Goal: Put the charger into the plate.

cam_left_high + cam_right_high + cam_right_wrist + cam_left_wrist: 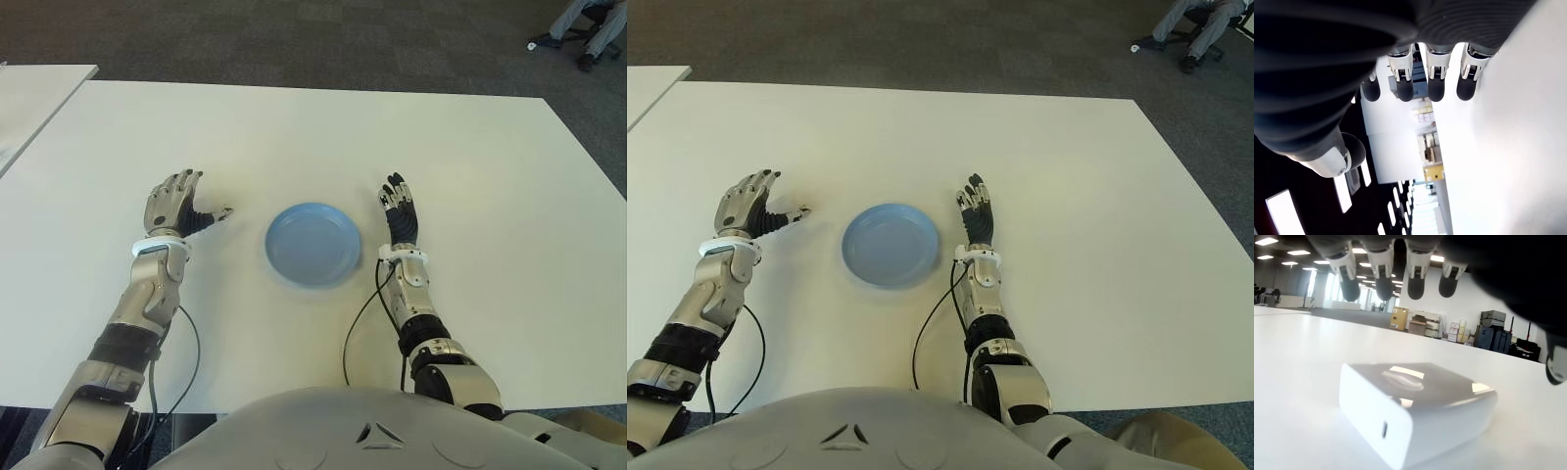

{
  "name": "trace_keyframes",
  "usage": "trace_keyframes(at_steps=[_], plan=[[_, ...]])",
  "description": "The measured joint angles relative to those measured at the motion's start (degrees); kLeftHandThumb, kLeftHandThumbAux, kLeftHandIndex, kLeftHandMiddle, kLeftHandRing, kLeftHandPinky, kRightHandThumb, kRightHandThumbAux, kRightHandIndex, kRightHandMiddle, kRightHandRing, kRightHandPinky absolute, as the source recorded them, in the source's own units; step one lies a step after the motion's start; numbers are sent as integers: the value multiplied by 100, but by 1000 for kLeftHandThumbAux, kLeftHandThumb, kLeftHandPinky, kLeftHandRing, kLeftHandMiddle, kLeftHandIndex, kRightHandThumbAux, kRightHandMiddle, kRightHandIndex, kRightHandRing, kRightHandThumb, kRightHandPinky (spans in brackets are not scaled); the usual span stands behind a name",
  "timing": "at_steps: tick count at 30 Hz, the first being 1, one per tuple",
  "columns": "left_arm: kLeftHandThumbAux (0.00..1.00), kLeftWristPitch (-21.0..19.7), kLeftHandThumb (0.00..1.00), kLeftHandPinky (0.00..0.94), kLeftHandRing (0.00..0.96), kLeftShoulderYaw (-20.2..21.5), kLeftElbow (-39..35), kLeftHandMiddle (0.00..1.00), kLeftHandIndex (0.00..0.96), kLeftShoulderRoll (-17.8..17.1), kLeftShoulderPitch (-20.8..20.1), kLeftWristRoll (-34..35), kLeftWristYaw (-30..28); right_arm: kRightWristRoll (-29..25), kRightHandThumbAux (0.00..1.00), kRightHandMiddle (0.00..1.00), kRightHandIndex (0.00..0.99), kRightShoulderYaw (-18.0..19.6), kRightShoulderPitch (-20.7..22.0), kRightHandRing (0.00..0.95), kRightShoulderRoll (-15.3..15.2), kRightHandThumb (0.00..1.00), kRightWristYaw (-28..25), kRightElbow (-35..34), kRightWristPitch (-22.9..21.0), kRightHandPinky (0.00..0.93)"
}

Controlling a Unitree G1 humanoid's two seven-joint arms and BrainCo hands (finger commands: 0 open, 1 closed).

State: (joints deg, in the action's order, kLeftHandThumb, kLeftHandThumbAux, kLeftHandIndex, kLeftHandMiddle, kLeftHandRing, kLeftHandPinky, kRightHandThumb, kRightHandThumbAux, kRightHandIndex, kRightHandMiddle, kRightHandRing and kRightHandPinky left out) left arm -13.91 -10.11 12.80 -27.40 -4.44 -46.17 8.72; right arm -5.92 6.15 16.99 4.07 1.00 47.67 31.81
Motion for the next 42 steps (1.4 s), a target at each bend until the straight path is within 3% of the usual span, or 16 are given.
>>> trace_keyframes(at_steps=[13,23,32,42], plan=[[330,-401,190,14,0,-73,-332,0,0,25,226,121,-691,-25,594,66,17,10,-2,42,0,14,-169,88,203,46],[334,-411,169,37,0,-229,-387,0,0,-107,332,110,-809,-24,599,68,11,14,0,45,0,17,-177,151,352,56],[336,-150,194,78,0,-275,-213,0,0,-261,375,108,-698,-24,582,77,15,22,4,55,0,22,-176,194,436,65],[351,574,232,101,3,-343,600,0,0,-325,282,125,40,-34,584,72,9,38,2,51,0,12,-246,223,476,63]])
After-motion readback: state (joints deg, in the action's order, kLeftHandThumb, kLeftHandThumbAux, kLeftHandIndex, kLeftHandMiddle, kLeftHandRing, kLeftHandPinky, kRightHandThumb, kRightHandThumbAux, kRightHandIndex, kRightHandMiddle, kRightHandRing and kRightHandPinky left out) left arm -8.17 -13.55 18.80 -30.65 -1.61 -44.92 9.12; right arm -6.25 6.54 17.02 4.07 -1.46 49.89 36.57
